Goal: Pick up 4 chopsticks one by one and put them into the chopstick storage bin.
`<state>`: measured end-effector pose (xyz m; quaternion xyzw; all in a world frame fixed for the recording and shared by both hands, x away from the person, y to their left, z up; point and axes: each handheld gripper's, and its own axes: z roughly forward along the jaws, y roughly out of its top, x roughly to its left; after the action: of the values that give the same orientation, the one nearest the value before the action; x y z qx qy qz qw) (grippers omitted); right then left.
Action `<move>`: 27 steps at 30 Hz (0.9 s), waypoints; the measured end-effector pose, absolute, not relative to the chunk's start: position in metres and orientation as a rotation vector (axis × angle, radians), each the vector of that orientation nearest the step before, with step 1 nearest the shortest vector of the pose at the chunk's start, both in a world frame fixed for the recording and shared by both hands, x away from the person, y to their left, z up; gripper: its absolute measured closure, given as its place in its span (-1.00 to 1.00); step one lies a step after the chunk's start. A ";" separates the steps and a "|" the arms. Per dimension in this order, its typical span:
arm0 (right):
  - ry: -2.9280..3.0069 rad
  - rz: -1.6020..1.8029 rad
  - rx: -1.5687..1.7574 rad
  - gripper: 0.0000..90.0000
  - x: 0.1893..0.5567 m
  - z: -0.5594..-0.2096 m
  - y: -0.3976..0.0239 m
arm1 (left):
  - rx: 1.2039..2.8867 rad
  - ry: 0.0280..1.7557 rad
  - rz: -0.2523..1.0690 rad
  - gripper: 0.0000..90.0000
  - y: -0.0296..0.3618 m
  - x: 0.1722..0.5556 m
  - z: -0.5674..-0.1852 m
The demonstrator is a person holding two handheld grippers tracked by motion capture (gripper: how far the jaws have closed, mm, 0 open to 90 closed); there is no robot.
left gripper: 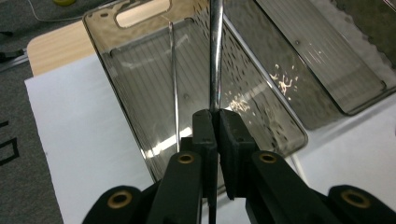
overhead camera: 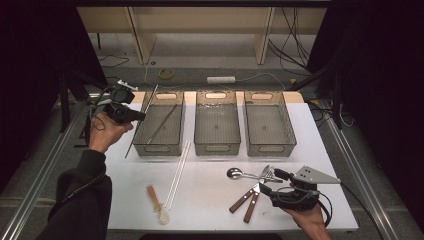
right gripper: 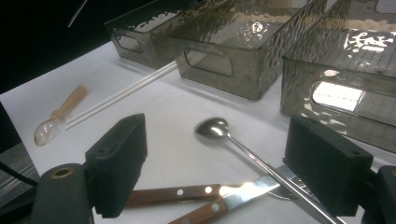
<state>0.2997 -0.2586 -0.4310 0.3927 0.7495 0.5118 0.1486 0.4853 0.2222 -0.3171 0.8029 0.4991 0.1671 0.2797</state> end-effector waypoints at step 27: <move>2.158 1.479 1.134 -0.51 0.300 -0.431 -0.260 | 2.064 1.382 0.502 0.89 0.214 0.543 -0.346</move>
<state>0.3000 -0.2600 -0.4313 0.3935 0.7488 0.5133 0.1447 0.5430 0.2135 -0.3460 0.7772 0.5202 0.1892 0.2991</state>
